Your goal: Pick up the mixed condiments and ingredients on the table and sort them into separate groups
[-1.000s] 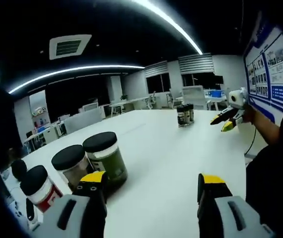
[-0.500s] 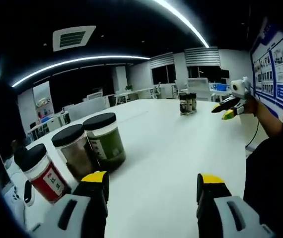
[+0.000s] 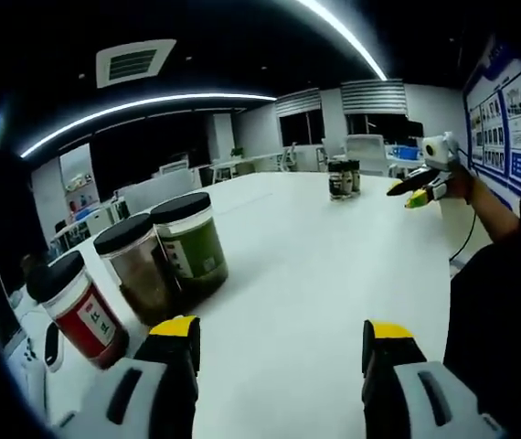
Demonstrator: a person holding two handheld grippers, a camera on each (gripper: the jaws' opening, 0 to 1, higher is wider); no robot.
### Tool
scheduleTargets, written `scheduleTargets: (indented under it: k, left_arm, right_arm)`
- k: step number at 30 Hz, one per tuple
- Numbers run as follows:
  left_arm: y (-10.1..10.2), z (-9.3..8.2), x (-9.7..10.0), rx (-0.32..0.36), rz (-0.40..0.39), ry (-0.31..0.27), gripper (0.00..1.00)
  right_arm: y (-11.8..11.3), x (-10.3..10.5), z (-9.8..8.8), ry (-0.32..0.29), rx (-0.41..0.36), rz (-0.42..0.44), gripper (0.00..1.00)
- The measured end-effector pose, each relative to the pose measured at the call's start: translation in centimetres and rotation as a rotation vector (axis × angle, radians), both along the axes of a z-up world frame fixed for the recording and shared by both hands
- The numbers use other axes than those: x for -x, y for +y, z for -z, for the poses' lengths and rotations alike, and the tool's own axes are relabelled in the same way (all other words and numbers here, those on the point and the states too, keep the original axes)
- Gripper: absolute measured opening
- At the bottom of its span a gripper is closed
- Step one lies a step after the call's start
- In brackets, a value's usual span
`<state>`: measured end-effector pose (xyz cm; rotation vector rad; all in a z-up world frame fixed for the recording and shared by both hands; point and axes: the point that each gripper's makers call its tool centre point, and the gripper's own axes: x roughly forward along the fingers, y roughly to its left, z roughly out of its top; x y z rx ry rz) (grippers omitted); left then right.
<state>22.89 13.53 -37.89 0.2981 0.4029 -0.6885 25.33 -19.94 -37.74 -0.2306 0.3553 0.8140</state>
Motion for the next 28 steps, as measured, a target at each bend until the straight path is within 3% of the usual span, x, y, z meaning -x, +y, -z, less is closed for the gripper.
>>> scheduleTargets:
  k: [4, 16, 28]
  left_arm:
    - [0.2, -0.5, 0.0, 0.008, -0.003, -0.010, 0.72]
    - [0.1, 0.7, 0.7, -0.069, 0.018, 0.012, 0.72]
    - [0.0, 0.9, 0.9, -0.081, 0.028, 0.014, 0.72]
  right_arm:
    - [-0.1, -0.1, 0.0, 0.001, 0.000, 0.005, 0.44]
    - [-0.1, 0.0, 0.7, 0.013, 0.011, 0.007, 0.44]
    - [-0.2, -0.1, 0.8, 0.015, 0.017, 0.008, 0.44]
